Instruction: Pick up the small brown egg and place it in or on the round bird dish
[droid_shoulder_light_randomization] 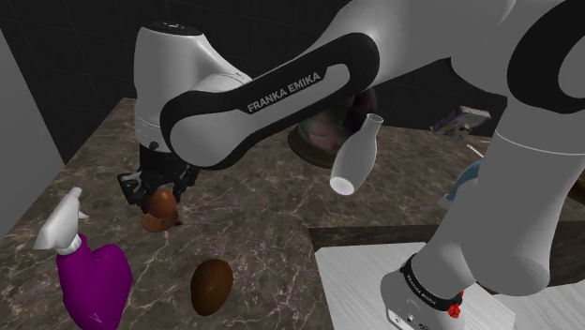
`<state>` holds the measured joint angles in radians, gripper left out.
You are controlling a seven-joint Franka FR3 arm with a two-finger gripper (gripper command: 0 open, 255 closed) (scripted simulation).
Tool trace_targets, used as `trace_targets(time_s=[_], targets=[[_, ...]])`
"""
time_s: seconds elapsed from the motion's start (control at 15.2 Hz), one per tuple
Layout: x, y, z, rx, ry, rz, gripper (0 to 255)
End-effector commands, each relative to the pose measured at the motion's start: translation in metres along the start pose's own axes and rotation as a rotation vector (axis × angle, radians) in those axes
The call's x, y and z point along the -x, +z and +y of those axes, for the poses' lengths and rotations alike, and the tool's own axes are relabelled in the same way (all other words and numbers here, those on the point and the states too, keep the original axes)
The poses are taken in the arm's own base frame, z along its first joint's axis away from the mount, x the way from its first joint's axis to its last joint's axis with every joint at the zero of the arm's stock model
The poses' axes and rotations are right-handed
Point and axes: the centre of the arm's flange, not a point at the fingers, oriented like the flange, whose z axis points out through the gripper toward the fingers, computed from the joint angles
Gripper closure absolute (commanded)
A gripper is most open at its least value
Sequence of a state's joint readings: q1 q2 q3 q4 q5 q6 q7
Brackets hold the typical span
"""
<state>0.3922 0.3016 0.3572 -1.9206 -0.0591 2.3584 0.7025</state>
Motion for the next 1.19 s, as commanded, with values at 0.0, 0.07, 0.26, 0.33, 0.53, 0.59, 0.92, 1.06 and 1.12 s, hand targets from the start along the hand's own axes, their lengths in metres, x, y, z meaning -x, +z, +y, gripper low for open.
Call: trace_targets(time_s=[0.0, 0.07, 0.26, 0.33, 0.53, 0.59, 0.92, 1.06, 1.12], targets=[[0.000, 0.000, 0.000, 0.000, 0.000, 0.000, 255], [0.000, 0.000, 0.000, 0.000, 0.000, 0.000, 0], [0.000, 0.000, 0.000, 0.000, 0.000, 0.000, 0], [0.000, 0.000, 0.000, 0.000, 0.000, 0.000, 0], [0.000, -0.026, 0.000, 0.000, 0.000, 0.000, 0], [0.000, -0.040, 0.000, 0.000, 0.000, 0.000, 0], [0.000, -0.050, 0.000, 0.000, 0.000, 0.000, 0], [0.000, -0.050, 0.000, 0.000, 0.000, 0.000, 0], [0.000, -0.050, 0.000, 0.000, 0.000, 0.000, 0]])
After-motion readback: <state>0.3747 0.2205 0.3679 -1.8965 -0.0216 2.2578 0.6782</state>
